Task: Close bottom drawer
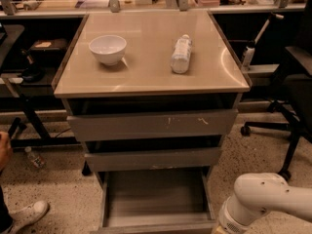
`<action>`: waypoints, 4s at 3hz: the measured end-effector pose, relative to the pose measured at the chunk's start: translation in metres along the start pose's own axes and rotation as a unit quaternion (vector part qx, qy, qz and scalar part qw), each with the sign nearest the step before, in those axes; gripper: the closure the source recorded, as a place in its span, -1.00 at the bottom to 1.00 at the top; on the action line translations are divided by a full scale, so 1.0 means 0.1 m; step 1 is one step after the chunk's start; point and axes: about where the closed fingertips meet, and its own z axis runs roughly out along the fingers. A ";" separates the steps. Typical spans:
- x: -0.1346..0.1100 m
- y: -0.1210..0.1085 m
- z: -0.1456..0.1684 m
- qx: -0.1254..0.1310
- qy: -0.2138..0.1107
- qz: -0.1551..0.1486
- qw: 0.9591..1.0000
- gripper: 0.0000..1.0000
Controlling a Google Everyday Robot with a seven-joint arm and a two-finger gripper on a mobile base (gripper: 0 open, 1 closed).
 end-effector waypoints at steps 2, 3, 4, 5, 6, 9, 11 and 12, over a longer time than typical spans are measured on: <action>0.08 -0.41 1.20 -0.020 -0.029 0.057 0.998 1.00; 0.12 -0.46 1.60 -0.034 -0.026 0.078 0.996 1.00; 0.14 -0.43 1.66 -0.040 -0.025 0.080 0.996 1.00; 0.17 -0.45 1.82 -0.048 -0.024 0.084 0.995 1.00; 0.24 -0.68 2.20 -0.047 -0.030 0.105 0.993 1.00; 0.19 -0.99 2.74 -0.049 -0.047 0.124 0.990 0.61; 0.19 -0.99 2.74 -0.049 -0.047 0.124 0.990 -0.31; 0.19 -0.99 2.74 -0.049 -0.047 0.124 0.990 -0.78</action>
Offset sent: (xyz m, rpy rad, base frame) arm 0.0215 0.0101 -0.1938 0.0703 0.0585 -0.1873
